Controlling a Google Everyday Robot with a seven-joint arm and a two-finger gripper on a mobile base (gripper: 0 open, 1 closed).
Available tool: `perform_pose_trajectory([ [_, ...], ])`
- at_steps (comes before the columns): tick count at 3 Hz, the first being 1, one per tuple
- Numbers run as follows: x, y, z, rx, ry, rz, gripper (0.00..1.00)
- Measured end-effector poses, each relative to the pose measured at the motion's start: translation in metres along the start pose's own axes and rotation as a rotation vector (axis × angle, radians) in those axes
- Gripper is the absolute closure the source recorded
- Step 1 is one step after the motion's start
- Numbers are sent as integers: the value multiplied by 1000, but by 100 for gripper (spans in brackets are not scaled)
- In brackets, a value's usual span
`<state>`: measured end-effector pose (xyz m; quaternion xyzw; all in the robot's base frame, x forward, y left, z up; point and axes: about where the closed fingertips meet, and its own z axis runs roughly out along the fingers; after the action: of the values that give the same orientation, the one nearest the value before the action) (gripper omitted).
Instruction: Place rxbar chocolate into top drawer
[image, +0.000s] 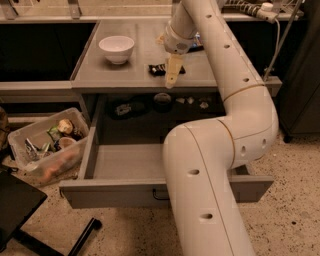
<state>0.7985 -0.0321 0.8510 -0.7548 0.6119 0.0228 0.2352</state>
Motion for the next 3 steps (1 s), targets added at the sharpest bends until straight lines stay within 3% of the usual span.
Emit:
perform_pose_trajectory([
  [2, -11, 4, 24, -46, -9, -20, 0],
  [3, -4, 5, 16, -40, 20, 32, 0],
])
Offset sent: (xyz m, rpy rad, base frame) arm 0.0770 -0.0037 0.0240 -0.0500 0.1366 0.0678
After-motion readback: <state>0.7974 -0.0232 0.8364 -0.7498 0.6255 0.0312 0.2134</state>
